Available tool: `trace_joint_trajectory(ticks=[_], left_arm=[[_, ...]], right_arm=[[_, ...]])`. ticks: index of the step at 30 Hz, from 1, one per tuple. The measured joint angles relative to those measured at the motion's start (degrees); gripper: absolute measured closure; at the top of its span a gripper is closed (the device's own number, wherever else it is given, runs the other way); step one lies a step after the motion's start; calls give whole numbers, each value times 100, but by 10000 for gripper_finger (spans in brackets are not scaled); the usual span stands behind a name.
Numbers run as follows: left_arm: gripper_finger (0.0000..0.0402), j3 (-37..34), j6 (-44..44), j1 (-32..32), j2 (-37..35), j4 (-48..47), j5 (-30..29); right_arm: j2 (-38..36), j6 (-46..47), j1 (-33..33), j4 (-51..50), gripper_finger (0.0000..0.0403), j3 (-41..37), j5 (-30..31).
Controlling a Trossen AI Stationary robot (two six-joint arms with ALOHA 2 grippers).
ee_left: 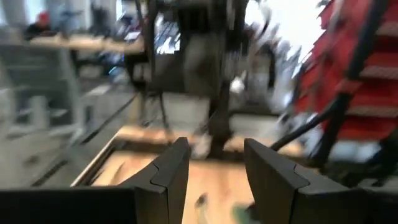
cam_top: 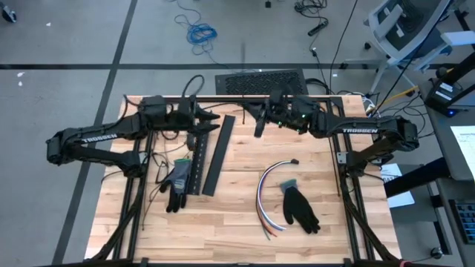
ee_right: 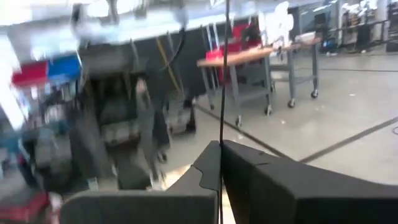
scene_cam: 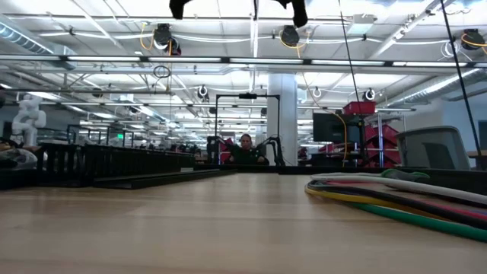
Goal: Ziptie cables
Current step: Wrap the cable wires with the black ziptie
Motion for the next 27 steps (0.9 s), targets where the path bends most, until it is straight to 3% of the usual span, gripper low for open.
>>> trace_joint_trajectory(ticks=[3, 10, 13, 21, 27], left_arm=[[252, 0, 531, -298, 6, -204, -1000], [252, 0, 1230, -966, 252, 37, -3482], [252, 0, 1224, -1124, 521, 254, -3828], [252, 0, 1225, -1428, 1544, 1138, -3882], [252, 0, 1269, -1632, 1921, 1765, -4887]], right_arm=[[13, 77, -39, 246, 403, -35, 364], [396, -293, 324, 658, 403, -38, 2558], [673, -362, 476, 912, 403, -38, 3087], [1099, -474, 729, 1513, 403, 16, 3266], [1099, -690, 847, 1510, 403, 128, 3279]])
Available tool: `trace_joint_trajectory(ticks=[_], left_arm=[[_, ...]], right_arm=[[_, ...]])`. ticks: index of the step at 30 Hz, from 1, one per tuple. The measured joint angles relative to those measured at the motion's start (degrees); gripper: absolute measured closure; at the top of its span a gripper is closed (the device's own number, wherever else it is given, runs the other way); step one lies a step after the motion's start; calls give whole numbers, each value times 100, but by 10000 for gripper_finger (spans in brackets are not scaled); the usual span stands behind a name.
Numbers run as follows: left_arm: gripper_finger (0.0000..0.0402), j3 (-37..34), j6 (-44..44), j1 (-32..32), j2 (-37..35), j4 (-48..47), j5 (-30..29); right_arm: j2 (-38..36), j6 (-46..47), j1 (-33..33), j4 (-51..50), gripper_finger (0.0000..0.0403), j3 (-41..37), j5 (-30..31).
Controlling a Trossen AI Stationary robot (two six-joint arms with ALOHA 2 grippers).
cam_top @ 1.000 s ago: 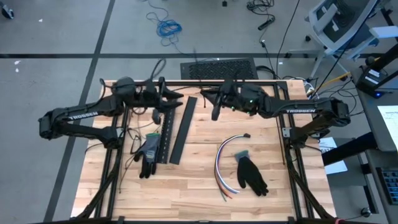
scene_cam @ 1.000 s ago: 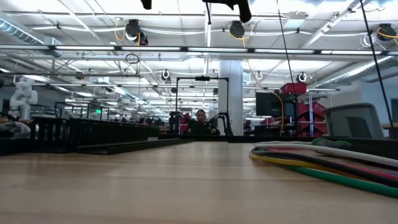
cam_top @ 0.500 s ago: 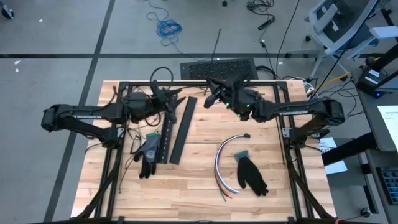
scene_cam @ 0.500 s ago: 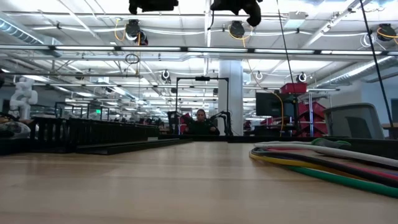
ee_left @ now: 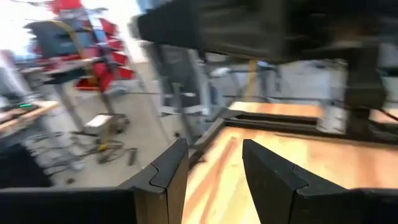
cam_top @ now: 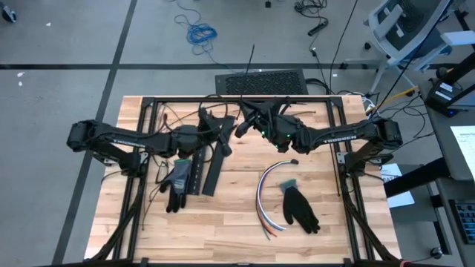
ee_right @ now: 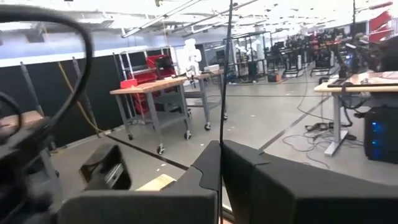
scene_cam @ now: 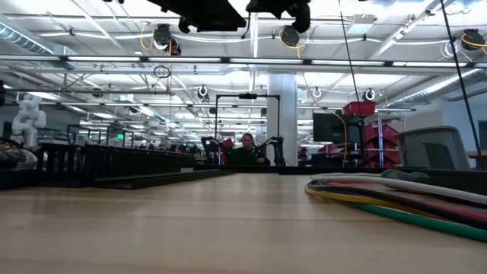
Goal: Ziptie cables
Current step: Wrap the cable wires with the black ziptie
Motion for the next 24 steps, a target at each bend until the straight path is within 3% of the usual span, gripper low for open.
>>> trace_joint_trajectory(ticks=[4, 16, 24], left_arm=[[252, 85, 124, -74, 129, 102, -766], [252, 557, 265, -273, 662, 85, -745], [252, 562, 262, -283, 784, 90, -1474]], right_arm=[[0, 22, 41, 5, 403, 22, -15], [0, 37, 63, -3, 403, 22, -22], [0, 37, 144, 14, 403, 22, -26]])
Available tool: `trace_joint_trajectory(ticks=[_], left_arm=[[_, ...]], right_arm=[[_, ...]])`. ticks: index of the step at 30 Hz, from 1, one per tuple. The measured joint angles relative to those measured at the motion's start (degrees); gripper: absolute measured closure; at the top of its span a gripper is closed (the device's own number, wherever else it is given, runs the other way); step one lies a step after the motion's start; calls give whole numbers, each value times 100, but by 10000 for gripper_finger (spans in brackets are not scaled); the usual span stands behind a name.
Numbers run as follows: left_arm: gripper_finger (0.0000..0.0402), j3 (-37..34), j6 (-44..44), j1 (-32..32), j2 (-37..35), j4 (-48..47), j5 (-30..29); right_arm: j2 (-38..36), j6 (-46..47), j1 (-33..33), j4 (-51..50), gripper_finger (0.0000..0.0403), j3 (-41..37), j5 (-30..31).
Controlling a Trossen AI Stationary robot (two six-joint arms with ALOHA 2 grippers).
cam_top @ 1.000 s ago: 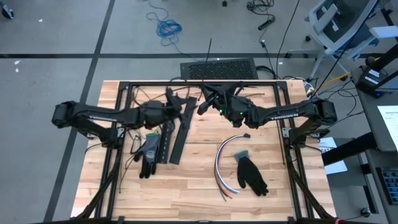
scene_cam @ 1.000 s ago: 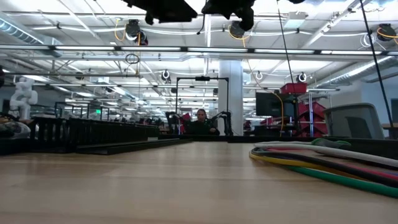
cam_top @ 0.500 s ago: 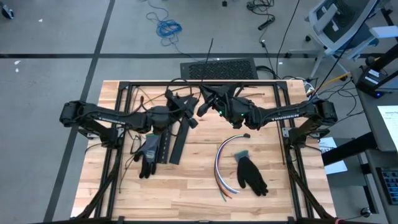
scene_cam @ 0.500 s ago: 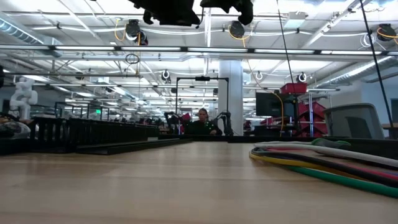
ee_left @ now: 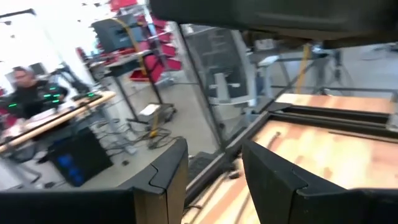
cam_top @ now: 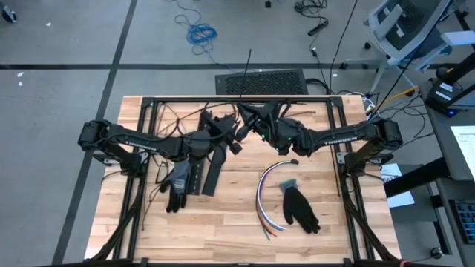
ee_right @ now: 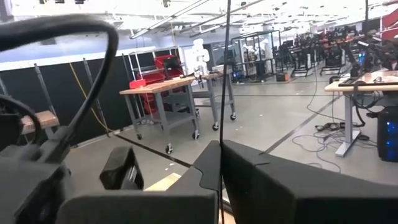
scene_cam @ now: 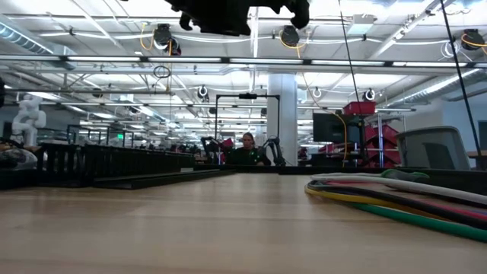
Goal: Ziptie cables
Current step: Wrap the cable wires with the black ziptie
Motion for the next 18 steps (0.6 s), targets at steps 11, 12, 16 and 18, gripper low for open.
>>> trace_joint_trajectory(ticks=[11, 12, 16, 18], left_arm=[[252, 0, 0, -3, 0, 124, -169], [252, 0, 3, -3, 0, 195, -169], [252, 2, -13, -3, -2, 274, -171], [252, 2, -13, -3, -2, 275, -171]], right_arm=[[0, 0, 31, 87, 403, 0, -1], [0, 0, 31, 90, 403, 0, 0], [0, 0, 31, 122, 403, 0, -5], [1, 0, 31, 120, 403, 0, -5]])
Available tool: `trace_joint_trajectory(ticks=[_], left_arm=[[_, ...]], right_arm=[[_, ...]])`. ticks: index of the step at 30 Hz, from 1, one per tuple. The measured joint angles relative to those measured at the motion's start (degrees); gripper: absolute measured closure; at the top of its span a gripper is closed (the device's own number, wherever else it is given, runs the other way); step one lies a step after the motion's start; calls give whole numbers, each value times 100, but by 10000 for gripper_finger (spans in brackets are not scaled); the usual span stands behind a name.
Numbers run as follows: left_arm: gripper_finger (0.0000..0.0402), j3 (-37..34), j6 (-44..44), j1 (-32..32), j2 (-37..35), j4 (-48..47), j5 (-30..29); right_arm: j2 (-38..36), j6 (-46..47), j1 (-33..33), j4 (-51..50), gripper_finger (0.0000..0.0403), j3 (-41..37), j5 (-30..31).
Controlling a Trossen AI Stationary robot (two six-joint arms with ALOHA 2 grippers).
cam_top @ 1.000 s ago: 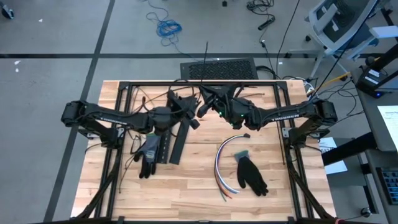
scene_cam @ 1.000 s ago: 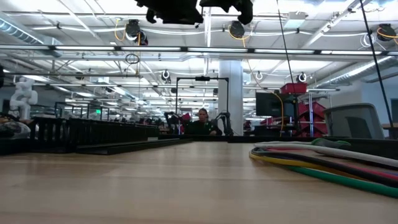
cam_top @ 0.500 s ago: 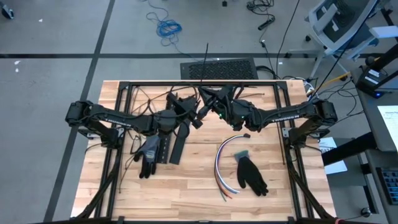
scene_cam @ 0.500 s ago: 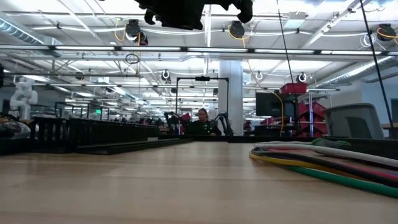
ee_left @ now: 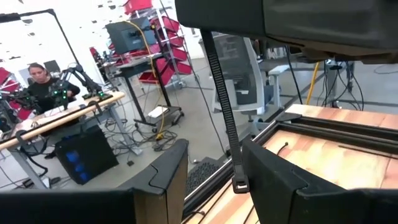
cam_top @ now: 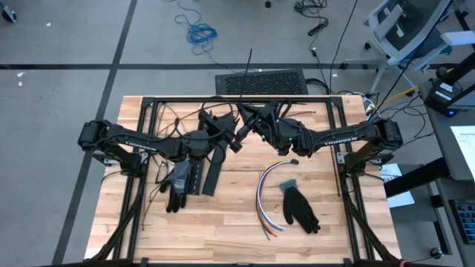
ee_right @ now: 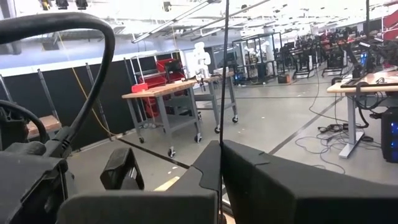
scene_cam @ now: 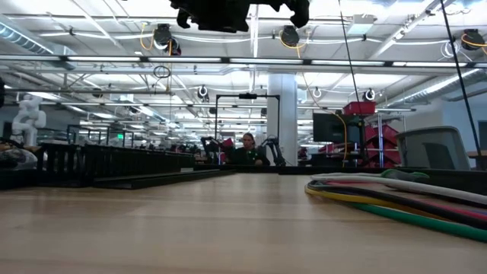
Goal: Ziptie cables
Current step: Wrap the cable wires with the black ziptie
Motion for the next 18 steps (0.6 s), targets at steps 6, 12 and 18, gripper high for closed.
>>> trace_joint_trajectory(ticks=[6, 12, 18], left_arm=[[266, 0, 4, 0, 0, 2, 253], [352, 0, 7, 0, 0, 2, 280], [387, 0, 105, 0, 0, 4, 280]], right_arm=[[-1, 0, 0, 9, 403, 0, -12], [-1, 0, 0, 21, 403, 0, -33], [-1, 0, 0, 13, 403, 0, -31]])
